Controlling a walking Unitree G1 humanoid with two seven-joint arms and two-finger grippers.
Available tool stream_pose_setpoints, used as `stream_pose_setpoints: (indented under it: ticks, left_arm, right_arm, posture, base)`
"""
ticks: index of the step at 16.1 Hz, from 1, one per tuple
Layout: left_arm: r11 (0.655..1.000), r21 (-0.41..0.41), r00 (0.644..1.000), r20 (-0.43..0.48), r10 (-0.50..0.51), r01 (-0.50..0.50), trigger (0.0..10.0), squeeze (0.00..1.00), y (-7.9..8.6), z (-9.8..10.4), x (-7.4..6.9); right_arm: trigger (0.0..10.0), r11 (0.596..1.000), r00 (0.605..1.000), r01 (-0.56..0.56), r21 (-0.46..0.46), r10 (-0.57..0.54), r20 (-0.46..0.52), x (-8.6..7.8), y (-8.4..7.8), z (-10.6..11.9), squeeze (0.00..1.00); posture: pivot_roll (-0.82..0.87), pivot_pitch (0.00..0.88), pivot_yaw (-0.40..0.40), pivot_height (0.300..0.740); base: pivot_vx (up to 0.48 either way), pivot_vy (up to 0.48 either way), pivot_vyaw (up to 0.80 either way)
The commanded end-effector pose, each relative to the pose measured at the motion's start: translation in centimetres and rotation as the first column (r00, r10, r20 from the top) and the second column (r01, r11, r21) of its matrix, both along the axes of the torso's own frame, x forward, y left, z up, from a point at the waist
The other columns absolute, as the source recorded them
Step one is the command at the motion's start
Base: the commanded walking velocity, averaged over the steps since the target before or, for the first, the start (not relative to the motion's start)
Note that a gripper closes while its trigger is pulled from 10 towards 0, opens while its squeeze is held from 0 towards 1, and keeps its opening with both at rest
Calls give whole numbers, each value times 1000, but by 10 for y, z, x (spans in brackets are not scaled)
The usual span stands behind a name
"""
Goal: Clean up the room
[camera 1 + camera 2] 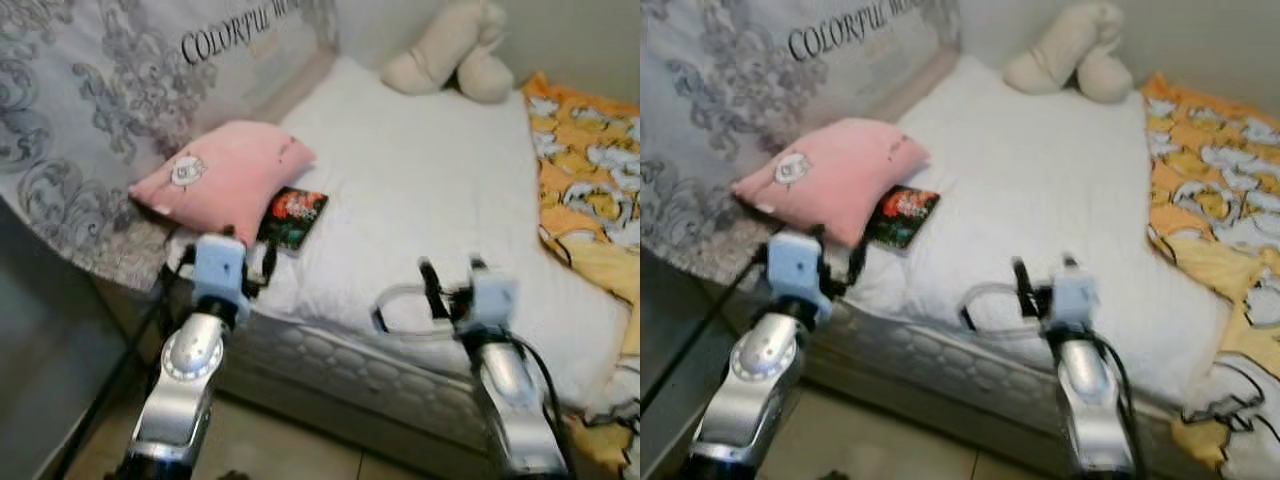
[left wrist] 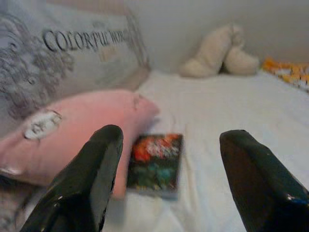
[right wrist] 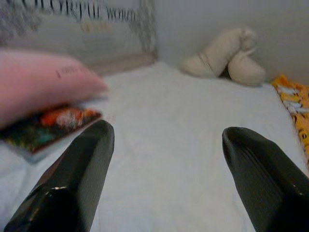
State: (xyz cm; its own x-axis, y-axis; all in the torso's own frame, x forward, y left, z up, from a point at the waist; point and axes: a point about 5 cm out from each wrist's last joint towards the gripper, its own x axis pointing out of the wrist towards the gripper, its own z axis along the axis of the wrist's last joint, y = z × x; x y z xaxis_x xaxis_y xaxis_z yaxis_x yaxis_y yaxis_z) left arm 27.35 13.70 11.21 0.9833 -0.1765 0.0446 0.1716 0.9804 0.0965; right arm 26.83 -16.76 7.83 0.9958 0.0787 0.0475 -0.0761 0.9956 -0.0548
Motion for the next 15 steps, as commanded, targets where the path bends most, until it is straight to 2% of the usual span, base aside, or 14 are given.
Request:
stream_pose_setpoints:
  ticks: [1, 3, 7, 11, 13, 15]
  left_arm:
    - [1000, -4, 1000, -21, 0, 0, 10000, 0, -4, -2, 5]
    - [1000, 25, 1000, 11, -19, 19, 10000, 0, -6, 5, 9]
    - [998, 44, 999, 13, -48, 47, 10000, 0, -11, 4, 17]
    - [997, 59, 998, 18, -53, 52, 10000, 0, -13, 3, 21]
    - [995, 96, 999, 7, -34, 33, 10000, 0, -5, 1, 29]
    - [993, 118, 1000, -19, 4, -2, 10000, 0, 3, -4, 33]
  right_arm:
    - [10000, 1000, 1000, 17, -13, -17, -16, -1, -3, -3, 0]
    - [10000, 1000, 1000, 5, -10, -5, -14, 0, 1, -2, 0]
    - [10000, 1000, 1000, 7, -23, -8, -24, 9, 3, -3, 0]
    - [10000, 999, 999, -13, -38, 12, -36, 12, 4, -3, 0]
    - [10000, 999, 999, -18, -39, 17, -40, 10, 6, -6, 0]
    - [10000, 999, 999, -15, -34, 13, -50, 7, 6, -10, 0]
  posture:
    - [14, 0, -27, 740]
    - [13, 0, -33, 740]
    - [-1, 0, -27, 740]
    - [1, 6, -36, 740]
    - [-1, 9, -34, 740]
    - [-6, 15, -31, 740]
  base:
    - [0, -472, 0]
    - [0, -472, 0]
    - [0, -472, 0]
    - [0, -472, -750]
    - [0, -461, -759]
    - [208, 0, -747]
